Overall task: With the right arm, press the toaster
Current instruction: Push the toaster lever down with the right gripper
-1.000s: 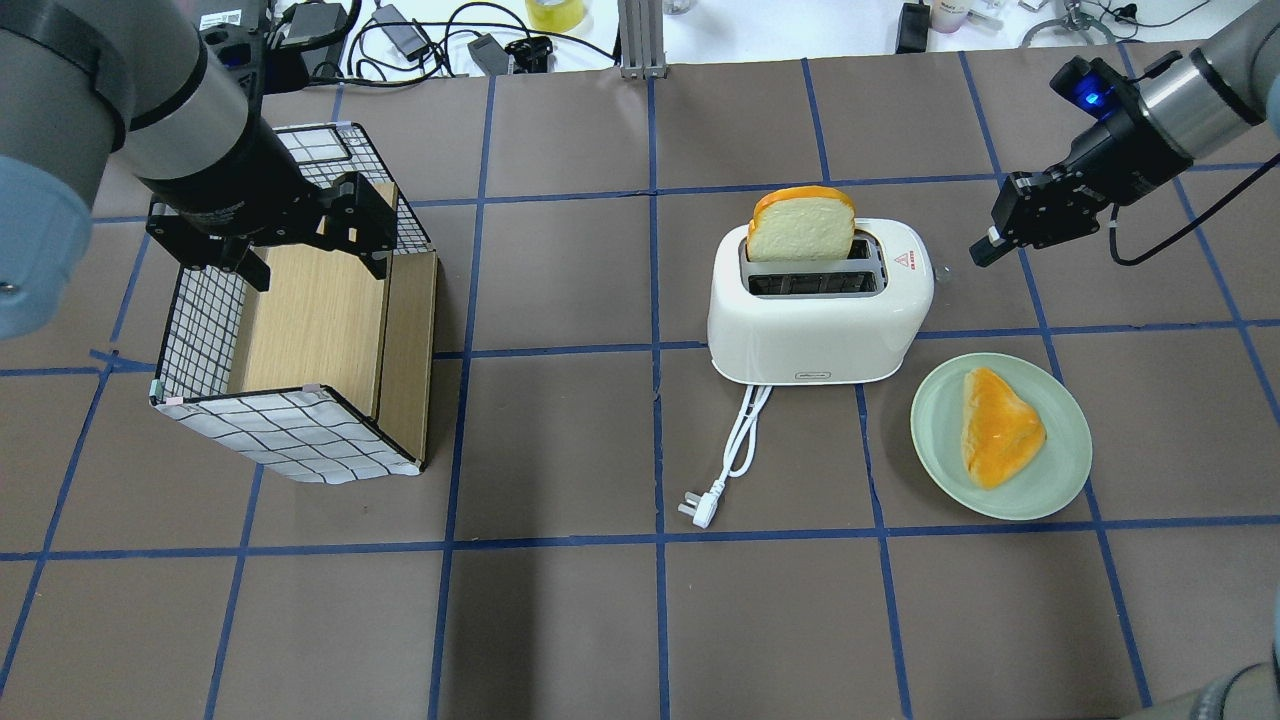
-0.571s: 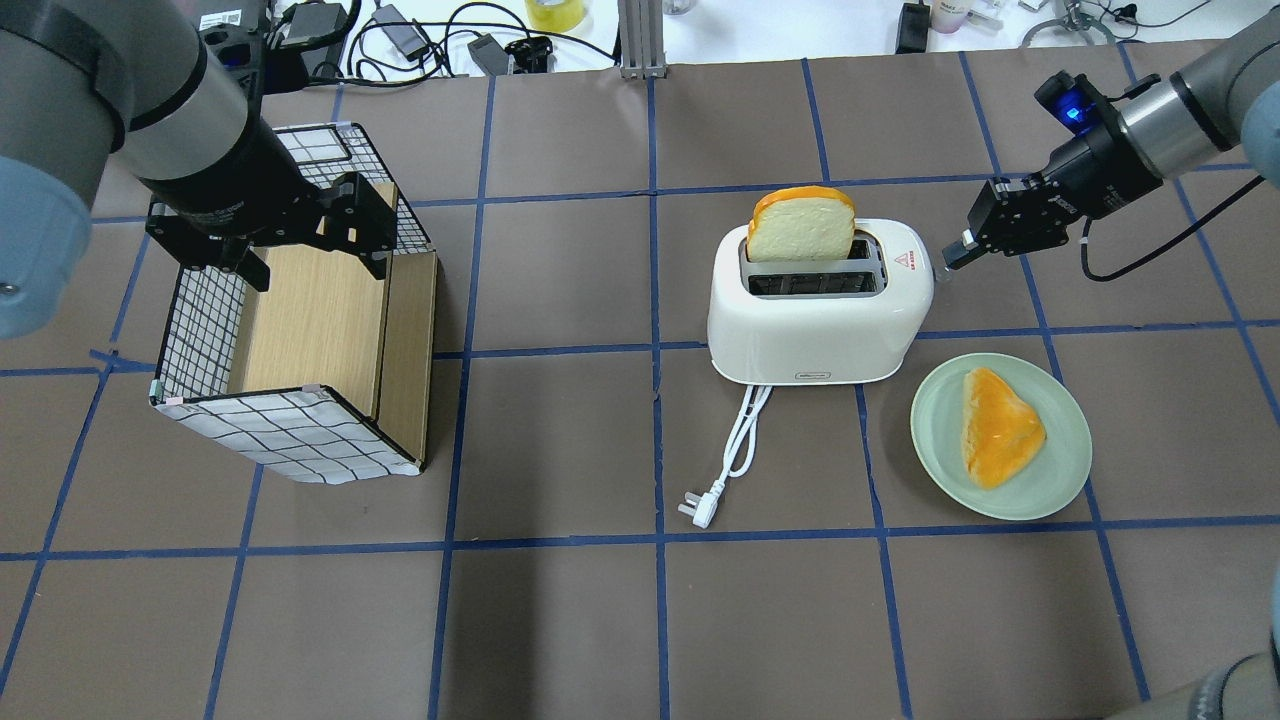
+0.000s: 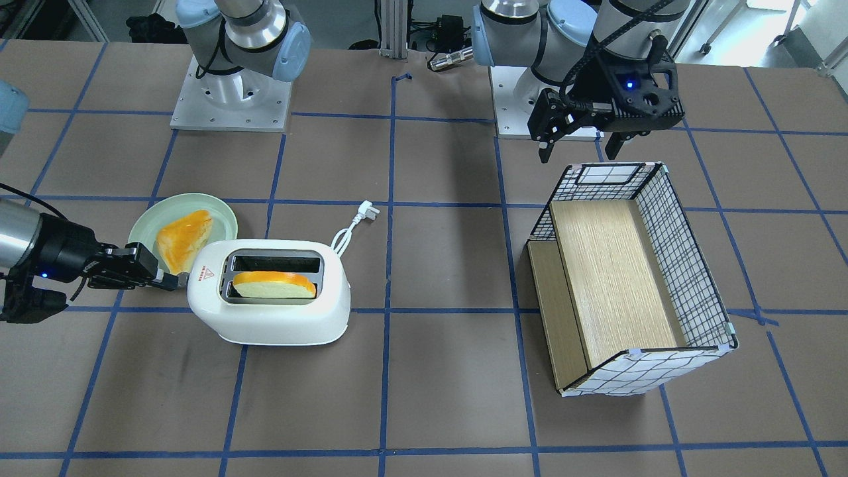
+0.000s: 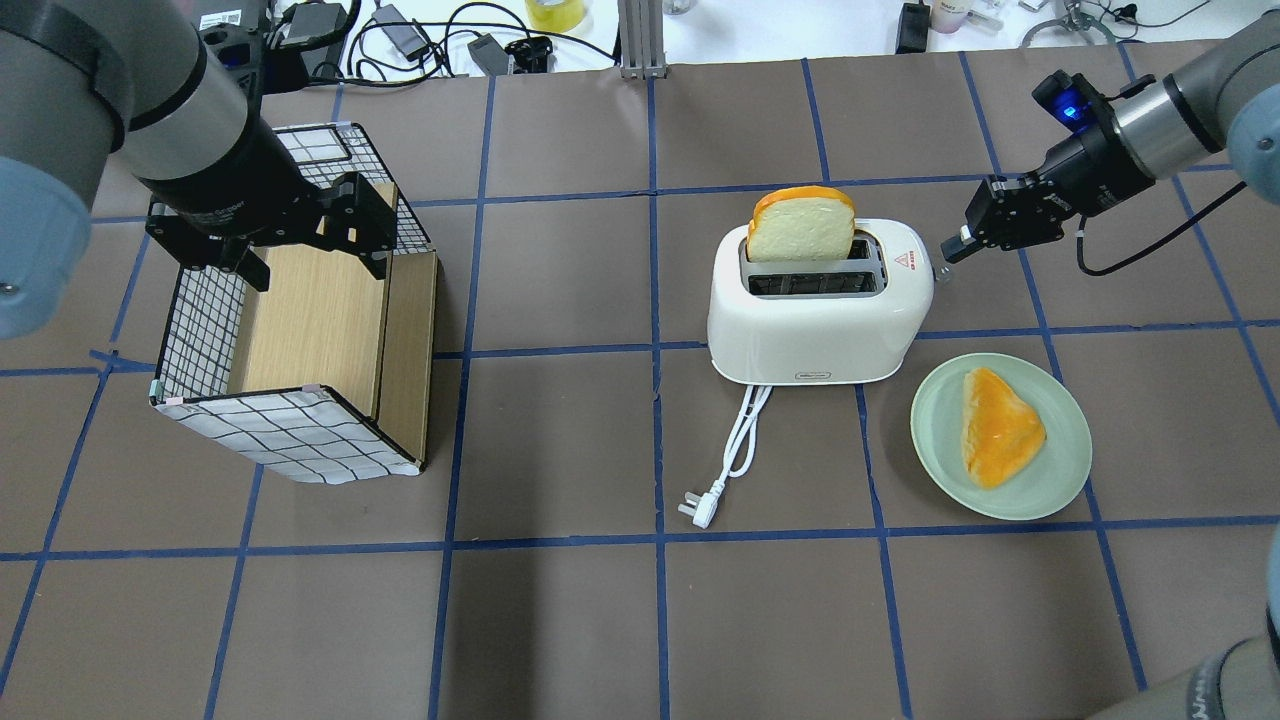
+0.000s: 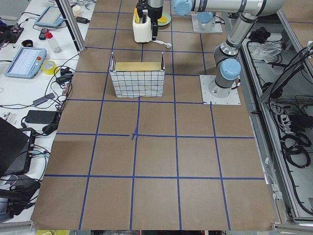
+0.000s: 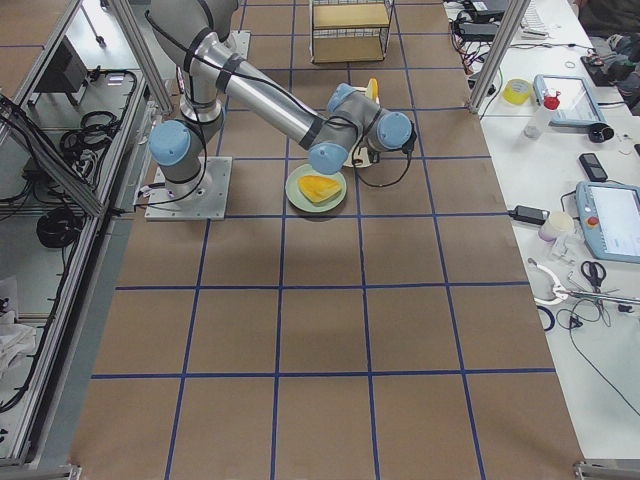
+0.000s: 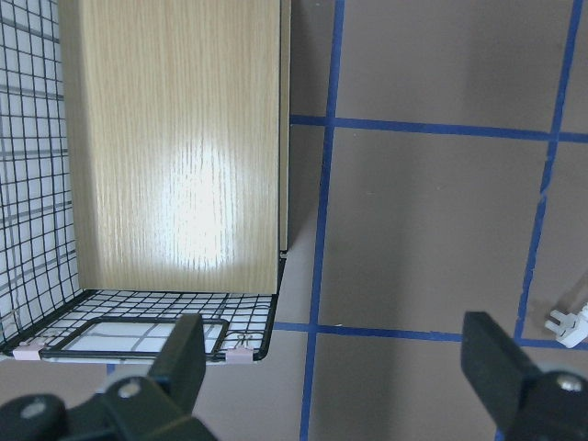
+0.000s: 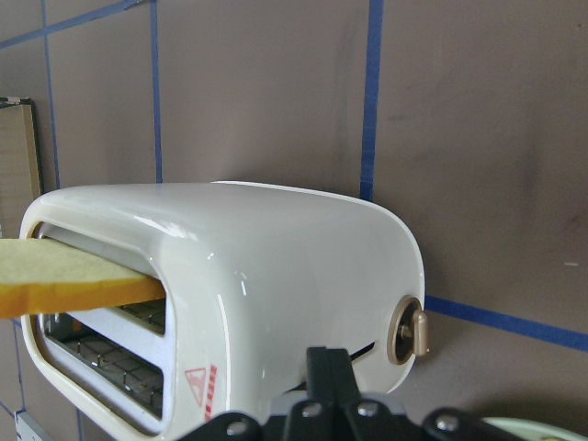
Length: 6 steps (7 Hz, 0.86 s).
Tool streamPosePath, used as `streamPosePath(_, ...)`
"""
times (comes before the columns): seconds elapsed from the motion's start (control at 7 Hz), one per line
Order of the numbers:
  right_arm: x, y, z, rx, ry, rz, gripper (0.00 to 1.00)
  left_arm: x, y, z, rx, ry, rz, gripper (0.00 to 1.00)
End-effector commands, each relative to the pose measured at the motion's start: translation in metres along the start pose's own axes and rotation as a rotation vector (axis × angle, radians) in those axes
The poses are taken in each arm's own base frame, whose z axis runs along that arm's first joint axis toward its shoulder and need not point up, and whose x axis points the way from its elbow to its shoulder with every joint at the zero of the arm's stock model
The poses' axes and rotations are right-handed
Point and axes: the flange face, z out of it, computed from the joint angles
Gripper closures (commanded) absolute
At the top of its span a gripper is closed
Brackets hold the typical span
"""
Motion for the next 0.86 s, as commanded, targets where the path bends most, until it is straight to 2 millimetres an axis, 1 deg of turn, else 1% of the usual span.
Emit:
streamPosePath(0.0, -0.001, 0.002, 0.002, 0.003, -0.01, -0.002, 1.0, 0.0, 0.0, 0.0, 0.001, 0.0, 0.0, 0.0)
streamPosePath(0.14, -0.003, 0.001, -0.002, 0.01, -0.005, -0.006, 1.0, 0.0, 0.0, 0.0, 0.001, 0.0, 0.0, 0.0)
streamPosePath(0.29, -0.011, 0.0, -0.013, 0.026, 0.009, -0.015, 1.0, 0.0, 0.0, 0.0, -0.001, 0.0, 0.0, 0.0)
streamPosePath(0.43, -0.013, 0.002, -0.014, 0.03, 0.01, -0.018, 1.0, 0.0, 0.0, 0.0, -0.001, 0.0, 0.0, 0.0)
streamPosePath(0.71, -0.006, 0.006, -0.003, 0.001, -0.004, -0.008, 1.0, 0.0, 0.0, 0.0, -0.001, 0.0, 0.0, 0.0)
